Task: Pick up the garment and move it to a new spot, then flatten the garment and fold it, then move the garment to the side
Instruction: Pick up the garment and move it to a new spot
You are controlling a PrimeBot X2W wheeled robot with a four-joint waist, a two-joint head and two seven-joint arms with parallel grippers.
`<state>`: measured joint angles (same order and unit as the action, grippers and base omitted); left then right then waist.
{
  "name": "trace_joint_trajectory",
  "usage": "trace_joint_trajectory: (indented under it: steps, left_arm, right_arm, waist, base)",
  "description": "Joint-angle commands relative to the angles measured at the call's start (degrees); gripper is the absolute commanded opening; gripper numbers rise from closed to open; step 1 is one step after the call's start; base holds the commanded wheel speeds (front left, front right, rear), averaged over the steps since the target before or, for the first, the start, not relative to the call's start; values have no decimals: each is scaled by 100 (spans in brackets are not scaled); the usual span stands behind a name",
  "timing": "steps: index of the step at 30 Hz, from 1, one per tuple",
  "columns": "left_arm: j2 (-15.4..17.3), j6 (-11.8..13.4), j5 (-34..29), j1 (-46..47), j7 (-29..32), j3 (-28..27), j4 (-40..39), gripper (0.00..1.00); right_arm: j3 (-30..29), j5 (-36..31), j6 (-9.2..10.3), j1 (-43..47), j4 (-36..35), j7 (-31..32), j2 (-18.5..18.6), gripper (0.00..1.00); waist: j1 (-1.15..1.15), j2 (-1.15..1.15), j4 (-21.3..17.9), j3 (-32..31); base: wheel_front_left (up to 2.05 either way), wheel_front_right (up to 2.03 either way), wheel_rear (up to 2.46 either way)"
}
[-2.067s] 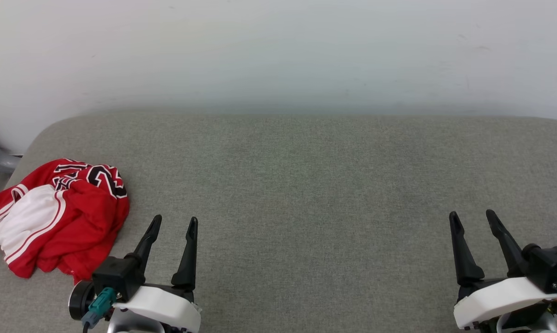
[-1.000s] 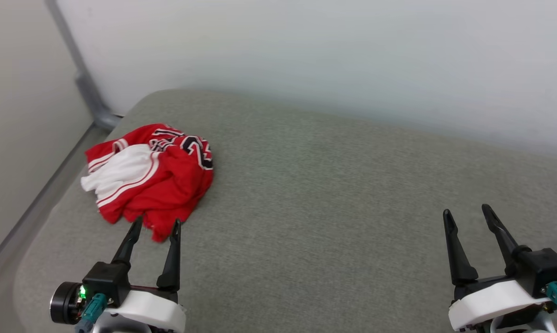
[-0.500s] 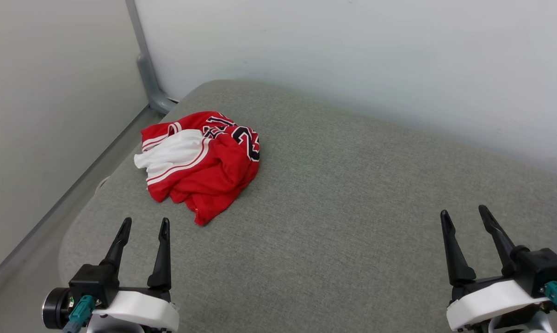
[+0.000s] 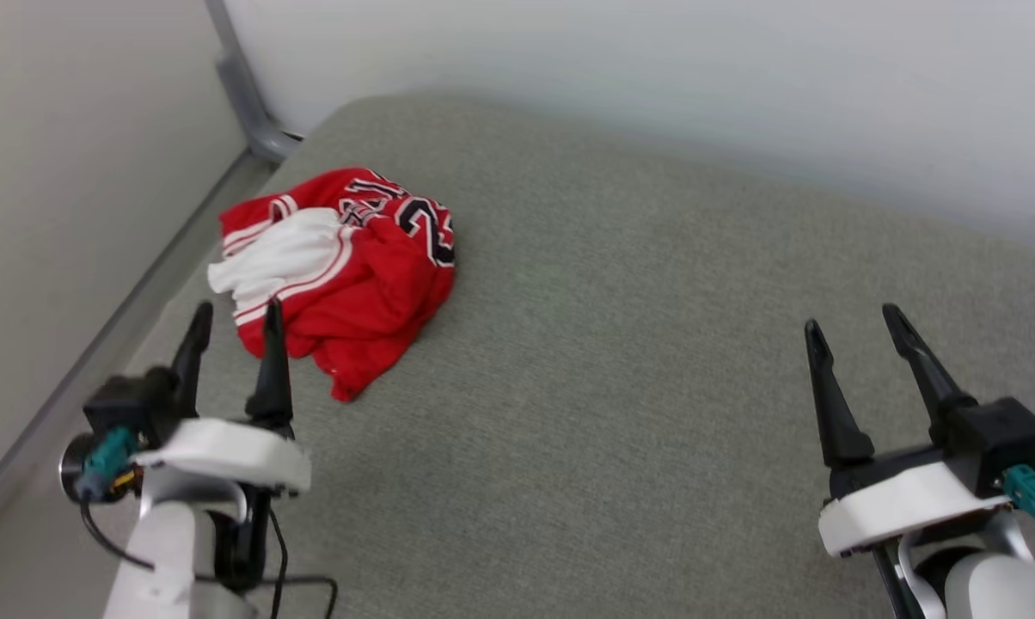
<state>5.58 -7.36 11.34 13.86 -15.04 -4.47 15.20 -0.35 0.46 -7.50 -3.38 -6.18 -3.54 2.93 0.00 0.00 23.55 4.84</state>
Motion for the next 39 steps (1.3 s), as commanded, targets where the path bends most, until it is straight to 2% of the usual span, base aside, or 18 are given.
trace_joint_trajectory:
  steps: [1,9,12,21,25,26,31,32,33,34,35,39]
  left_arm:
    - [65,-6,145,366,65,-19,224,100]
    - [645,-15,926,1842,974,169,1393,100]
    - [987,-15,1292,2238,1573,291,1855,100]
    - [1689,-11,2042,2997,3237,663,2823,100]
    - [1851,-10,2217,3181,3910,758,3223,100]
    - [1851,-10,2217,3181,3910,758,3223,100]
    - [1847,0,2333,3082,4853,954,3864,100]
    - [1814,10,2383,3096,4911,938,3927,94]
    - [1779,11,2398,3102,4951,941,3974,38]
    - [1783,10,2370,3105,4872,966,3973,9]
    - [1783,10,2371,3101,4777,958,3973,0]
    - [1856,103,2234,3209,3997,909,3806,0]
  right_arm:
    - [63,-92,3,-170,-98,53,-6,100]
    - [126,-231,3,-650,-293,181,8,100]
    - [134,-247,3,-782,-325,175,13,100]
    - [39,-238,3,-1032,-328,77,24,100]
    - [52,-213,3,-1115,-317,45,42,100]
    - [52,-213,3,-1115,-317,45,42,100]
    - [62,-190,3,-1188,-260,5,46,100]
    - [61,-191,3,-1198,-255,0,45,100]
    - [56,-192,3,-1204,-251,-7,44,100]
    - [52,-195,3,-1211,-240,-12,43,100]
    - [48,-191,3,-1211,-227,-19,41,100]
    - [8,-192,3,-1157,-179,-57,30,100]
  waist:
    - [0,0,-281,367]
    - [0,0,-816,1207]
    - [0,0,-1018,1469]
    - [0,0,-1380,2106]
    - [0,0,-1454,2293]
    - [0,0,-1454,2293]
    - [0,0,-1510,2364]
    - [0,0,-1515,2367]
    - [0,0,-1518,2364]
    - [0,0,-1521,2347]
    - [0,0,-1526,2319]
    - [0,0,-1494,2133]
  base:
    - [0,0,0]
    - [0,0,0]
    - [0,0,0]
    - [0,0,0]
    - [0,0,0]
    - [0,0,0]
    - [0,0,0]
    - [0,0,0]
    - [0,0,0]
    - [0,0,0]
    - [0,0,0]
    - [0,0,0]
